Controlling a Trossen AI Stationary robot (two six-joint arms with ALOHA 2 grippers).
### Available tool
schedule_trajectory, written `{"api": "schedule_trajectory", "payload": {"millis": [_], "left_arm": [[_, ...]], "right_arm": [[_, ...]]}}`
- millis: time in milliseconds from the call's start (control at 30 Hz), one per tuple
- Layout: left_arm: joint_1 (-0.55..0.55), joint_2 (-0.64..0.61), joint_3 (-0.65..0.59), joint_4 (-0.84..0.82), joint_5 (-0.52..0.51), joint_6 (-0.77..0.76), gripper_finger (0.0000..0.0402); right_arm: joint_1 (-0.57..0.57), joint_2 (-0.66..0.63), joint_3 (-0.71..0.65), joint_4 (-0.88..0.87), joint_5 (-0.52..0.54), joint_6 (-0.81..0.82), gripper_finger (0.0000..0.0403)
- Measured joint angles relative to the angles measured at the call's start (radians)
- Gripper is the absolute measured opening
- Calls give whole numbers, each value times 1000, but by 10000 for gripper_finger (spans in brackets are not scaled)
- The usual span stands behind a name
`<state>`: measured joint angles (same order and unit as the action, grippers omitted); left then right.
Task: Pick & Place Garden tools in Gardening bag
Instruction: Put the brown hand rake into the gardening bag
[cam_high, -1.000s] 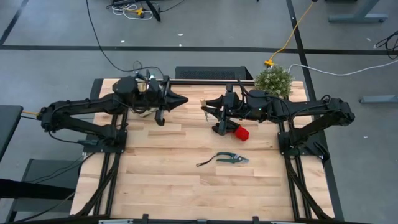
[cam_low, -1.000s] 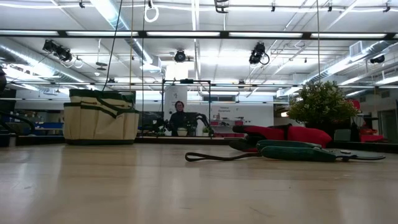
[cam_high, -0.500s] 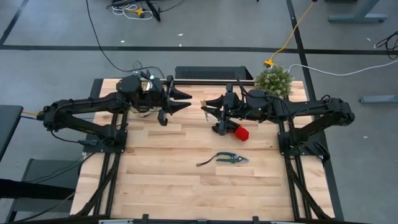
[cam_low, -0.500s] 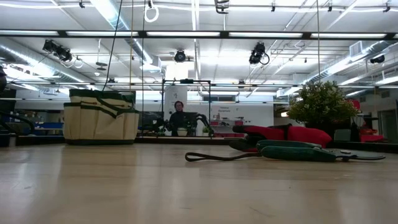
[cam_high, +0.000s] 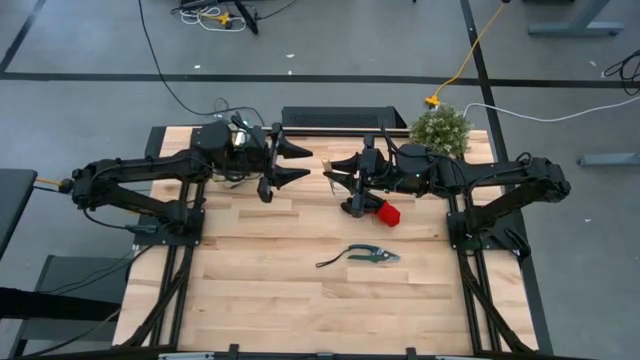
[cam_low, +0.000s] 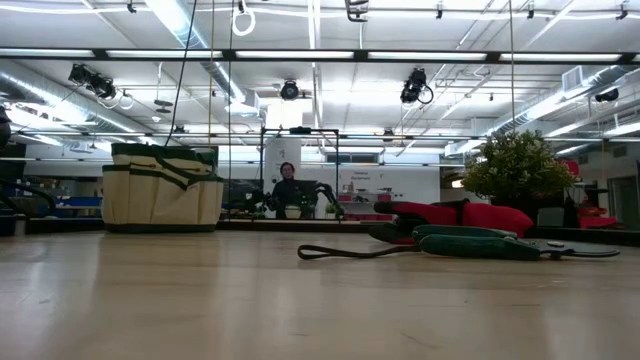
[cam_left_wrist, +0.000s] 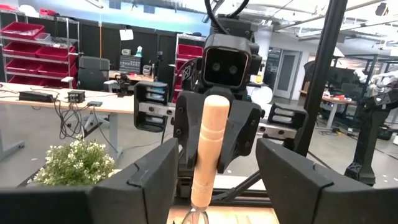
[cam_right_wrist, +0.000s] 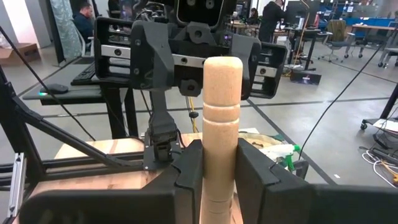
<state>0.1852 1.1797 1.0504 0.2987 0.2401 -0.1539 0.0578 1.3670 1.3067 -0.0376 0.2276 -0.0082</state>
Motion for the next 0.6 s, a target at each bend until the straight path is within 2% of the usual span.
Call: {"api": "schedule_trajectory", "payload": {"millis": [600], "left_arm": [[0, 0, 0, 52, -11, -19, 229]], "right_arm": [[0, 0, 0, 0, -1, 0, 65]]}}
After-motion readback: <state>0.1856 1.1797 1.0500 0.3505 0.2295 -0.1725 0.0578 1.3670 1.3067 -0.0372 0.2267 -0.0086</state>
